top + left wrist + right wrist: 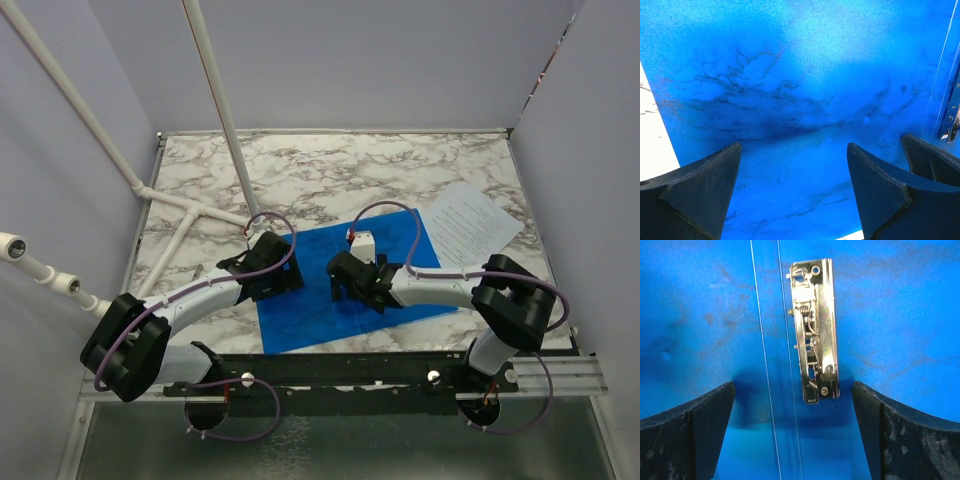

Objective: Put the files into the folder

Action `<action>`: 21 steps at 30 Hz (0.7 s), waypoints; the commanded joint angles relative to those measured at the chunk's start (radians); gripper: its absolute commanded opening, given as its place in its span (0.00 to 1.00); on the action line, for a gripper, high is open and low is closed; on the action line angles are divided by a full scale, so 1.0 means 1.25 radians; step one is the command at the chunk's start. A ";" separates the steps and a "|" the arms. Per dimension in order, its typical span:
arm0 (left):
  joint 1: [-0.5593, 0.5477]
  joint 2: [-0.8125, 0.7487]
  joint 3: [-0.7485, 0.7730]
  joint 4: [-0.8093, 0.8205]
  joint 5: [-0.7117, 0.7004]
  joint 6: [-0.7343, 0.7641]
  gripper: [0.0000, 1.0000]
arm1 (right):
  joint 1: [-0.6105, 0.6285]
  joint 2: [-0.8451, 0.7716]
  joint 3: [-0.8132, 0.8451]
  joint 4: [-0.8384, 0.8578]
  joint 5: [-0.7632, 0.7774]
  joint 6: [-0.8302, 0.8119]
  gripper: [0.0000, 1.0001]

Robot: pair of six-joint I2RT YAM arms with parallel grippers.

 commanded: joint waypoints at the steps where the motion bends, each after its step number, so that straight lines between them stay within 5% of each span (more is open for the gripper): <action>1: -0.006 0.039 -0.046 -0.039 -0.014 -0.007 0.88 | -0.036 0.098 -0.045 -0.081 -0.084 -0.008 1.00; 21: -0.006 0.040 -0.070 -0.032 -0.021 -0.007 0.88 | -0.184 0.248 0.123 -0.014 -0.162 -0.151 1.00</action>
